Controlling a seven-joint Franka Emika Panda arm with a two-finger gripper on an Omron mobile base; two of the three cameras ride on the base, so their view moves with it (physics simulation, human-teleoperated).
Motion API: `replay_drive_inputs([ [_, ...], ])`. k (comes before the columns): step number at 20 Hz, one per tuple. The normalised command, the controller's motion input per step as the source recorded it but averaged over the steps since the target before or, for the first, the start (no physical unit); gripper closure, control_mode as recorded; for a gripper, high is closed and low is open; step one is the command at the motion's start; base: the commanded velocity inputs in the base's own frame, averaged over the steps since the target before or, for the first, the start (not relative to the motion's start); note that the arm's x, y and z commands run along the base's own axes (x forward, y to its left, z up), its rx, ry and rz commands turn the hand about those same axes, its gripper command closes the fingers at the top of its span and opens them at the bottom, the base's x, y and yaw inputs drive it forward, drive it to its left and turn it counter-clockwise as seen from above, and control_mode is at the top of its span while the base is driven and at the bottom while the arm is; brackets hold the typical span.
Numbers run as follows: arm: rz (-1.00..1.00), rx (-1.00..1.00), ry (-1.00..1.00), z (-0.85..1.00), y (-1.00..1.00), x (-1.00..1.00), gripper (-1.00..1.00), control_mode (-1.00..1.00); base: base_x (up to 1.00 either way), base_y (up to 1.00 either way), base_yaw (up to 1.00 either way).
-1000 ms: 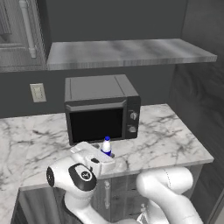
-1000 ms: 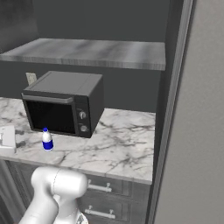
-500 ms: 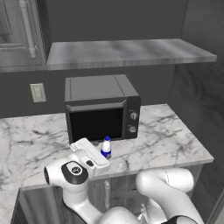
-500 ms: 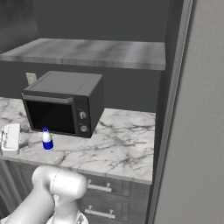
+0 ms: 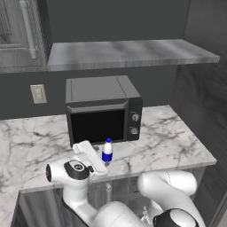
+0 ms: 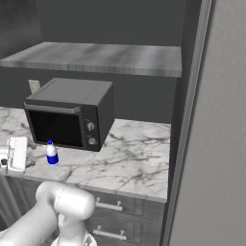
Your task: Take the bottled waters from the counter and place them in the freezer to freeze. Close the freezer door after placing the bottles.
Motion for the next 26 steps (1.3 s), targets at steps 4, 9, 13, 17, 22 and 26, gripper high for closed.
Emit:
replay_drive_inputs([
  [4,0.0,0.11,0.08,-0.22,0.0,0.21,-1.0,-1.0,0.0,0.0,0.0],
  [9,0.0,0.0,0.07,-0.01,0.0,0.02,-1.0,-1.0,0.0,0.0,0.0],
  [13,0.0,-0.02,0.15,0.0,0.0,0.21,-1.0,-1.0,0.0,0.0,0.0],
  [17,0.0,0.0,0.2,0.0,0.0,0.21,-1.0,-1.0,0.0,0.0,0.0],
  [22,0.0,-0.02,0.17,0.0,0.0,0.16,-1.0,-1.0,0.0,0.0,0.0],
  [26,0.0,-0.01,0.0,-0.05,0.0,0.01,-1.0,-1.0,0.0,0.0,0.0],
])
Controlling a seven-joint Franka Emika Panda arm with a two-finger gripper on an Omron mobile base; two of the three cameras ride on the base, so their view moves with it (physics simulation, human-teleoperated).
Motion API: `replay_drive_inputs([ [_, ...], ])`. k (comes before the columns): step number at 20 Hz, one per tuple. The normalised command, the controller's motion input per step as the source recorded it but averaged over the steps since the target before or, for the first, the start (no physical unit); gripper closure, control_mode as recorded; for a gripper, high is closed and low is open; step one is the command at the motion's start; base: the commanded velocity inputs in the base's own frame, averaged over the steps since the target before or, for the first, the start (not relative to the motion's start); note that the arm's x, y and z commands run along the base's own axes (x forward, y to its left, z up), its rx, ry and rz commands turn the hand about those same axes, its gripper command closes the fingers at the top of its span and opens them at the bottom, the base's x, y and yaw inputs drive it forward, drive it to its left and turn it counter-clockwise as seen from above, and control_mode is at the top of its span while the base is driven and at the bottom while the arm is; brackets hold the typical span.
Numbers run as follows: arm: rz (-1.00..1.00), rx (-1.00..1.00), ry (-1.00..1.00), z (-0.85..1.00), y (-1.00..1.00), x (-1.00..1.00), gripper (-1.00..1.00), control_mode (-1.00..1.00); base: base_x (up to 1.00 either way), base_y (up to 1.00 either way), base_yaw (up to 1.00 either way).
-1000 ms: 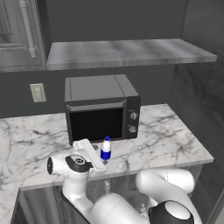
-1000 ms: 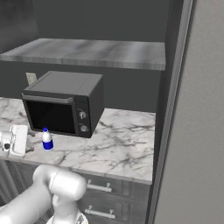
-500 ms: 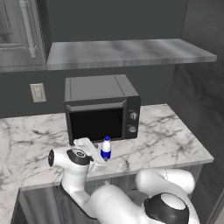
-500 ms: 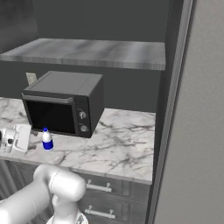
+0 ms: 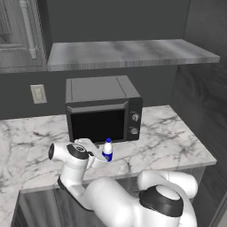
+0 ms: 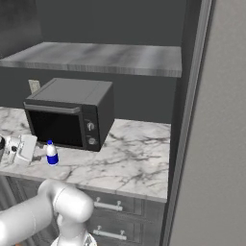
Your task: Take the bottled waters from the counter and place them in the freezer to freeze. Close the freezer door after placing the bottles.
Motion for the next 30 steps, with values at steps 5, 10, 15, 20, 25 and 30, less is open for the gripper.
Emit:
replay_drive_inputs([
  [5,0.0,0.0,0.02,-0.11,0.0,0.16,-1.0,-1.0,0.0,0.0,0.0],
  [10,0.0,0.0,0.0,-0.11,0.0,0.15,-1.0,-1.0,0.0,0.0,0.0],
  [15,0.0,-0.02,0.0,-0.11,0.0,0.0,-1.0,-1.0,0.0,0.0,0.0],
  [20,0.0,-0.08,0.0,0.0,-0.01,0.0,-1.0,-1.0,0.0,0.0,0.0],
  [25,0.0,-0.09,0.0,0.0,-0.09,0.0,-1.0,-1.0,0.0,0.0,0.0],
  [30,0.0,-0.07,0.0,0.0,-0.15,0.0,-1.0,-1.0,0.0,0.0,0.0],
])
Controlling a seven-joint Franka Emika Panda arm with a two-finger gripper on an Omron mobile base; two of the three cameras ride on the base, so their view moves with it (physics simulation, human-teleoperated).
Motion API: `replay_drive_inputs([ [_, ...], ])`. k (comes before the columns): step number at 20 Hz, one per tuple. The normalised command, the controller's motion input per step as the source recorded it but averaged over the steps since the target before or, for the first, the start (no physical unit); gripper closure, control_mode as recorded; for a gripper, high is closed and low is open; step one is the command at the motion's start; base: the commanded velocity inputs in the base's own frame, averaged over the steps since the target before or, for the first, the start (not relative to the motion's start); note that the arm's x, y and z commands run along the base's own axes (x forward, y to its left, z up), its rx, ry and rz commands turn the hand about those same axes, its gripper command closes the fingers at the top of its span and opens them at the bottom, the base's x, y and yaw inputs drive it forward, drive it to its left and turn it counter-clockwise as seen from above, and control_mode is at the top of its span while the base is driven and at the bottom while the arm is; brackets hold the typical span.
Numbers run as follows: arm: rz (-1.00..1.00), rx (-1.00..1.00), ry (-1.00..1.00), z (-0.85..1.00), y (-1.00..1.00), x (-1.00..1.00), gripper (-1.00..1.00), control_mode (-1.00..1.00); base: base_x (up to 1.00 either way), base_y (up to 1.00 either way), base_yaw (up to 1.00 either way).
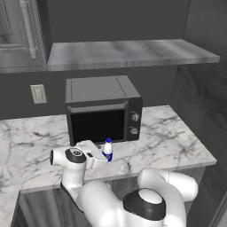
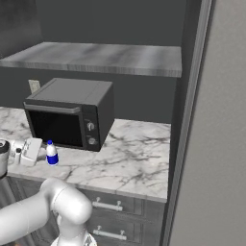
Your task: Take the bottled waters from the counter and place them in the freezer to freeze. Close the freezer door after placing the bottles.
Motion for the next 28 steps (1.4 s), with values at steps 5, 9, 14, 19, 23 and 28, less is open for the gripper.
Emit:
replay_drive_inputs([
  [5,0.0,-0.03,0.03,0.0,-0.16,0.0,-1.0,-1.0,0.0,0.0,0.0],
  [9,0.0,-0.03,0.05,0.0,-0.18,0.01,-1.0,-1.0,0.0,0.0,0.0],
  [14,0.0,-0.03,0.03,0.0,-0.2,0.0,-1.0,-1.0,0.0,0.0,0.0],
  [19,0.0,-0.01,0.0,0.0,-0.14,0.05,-1.0,-1.0,0.0,0.0,0.0],
  [23,0.0,0.0,-0.02,0.0,-0.03,0.09,-1.0,-1.0,0.0,0.0,0.0],
  [28,0.0,0.0,0.0,0.0,-0.01,0.0,1.0,-1.0,0.0,0.0,0.0],
])
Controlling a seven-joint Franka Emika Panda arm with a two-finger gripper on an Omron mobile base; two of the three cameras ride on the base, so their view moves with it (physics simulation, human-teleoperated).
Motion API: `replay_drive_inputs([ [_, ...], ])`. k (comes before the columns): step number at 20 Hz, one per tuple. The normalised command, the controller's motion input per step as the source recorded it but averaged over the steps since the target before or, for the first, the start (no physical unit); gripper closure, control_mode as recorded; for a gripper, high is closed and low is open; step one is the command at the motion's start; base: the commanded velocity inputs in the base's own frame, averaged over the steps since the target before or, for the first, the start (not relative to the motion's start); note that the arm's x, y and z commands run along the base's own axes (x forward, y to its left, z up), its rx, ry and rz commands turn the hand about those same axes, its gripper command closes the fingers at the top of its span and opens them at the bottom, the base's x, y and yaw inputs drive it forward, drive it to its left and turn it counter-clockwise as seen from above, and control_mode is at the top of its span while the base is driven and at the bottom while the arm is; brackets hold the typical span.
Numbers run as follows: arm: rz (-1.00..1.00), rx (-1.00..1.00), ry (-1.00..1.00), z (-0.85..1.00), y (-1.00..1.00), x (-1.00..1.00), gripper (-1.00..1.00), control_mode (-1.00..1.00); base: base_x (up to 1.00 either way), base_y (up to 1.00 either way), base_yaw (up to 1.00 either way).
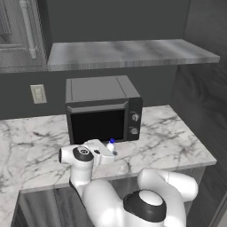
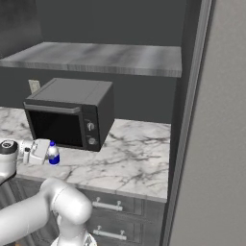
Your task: Take the bottled waters from the counter and place them in the freezer to freeze. Close the freezer door after placing the bottles.
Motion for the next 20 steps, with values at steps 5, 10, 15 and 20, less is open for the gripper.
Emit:
replay_drive_inputs([
  [5,0.0,0.0,0.0,0.0,0.0,0.0,1.0,-1.0,0.0,0.0,0.0],
  [10,0.0,0.0,0.06,0.09,-0.05,0.05,1.0,-1.0,0.0,0.0,0.0],
  [15,0.0,0.0,0.12,0.87,-0.42,-0.09,1.0,-1.0,0.0,0.0,0.0],
  [20,0.0,0.0,0.18,0.96,-0.57,-0.37,1.0,-1.0,0.0,0.0,0.0],
])
